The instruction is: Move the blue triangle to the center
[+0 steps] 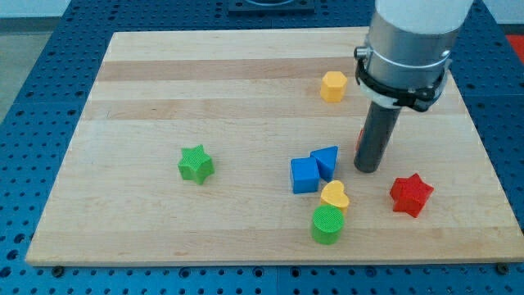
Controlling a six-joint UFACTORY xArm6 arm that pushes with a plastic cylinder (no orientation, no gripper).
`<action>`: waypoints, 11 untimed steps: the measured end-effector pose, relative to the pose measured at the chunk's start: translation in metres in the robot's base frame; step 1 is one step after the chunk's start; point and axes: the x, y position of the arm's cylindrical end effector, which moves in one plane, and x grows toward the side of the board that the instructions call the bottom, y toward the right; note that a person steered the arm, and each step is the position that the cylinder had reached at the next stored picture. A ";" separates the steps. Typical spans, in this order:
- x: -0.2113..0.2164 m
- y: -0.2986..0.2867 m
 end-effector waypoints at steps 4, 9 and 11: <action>-0.025 0.006; 0.030 -0.038; 0.028 -0.047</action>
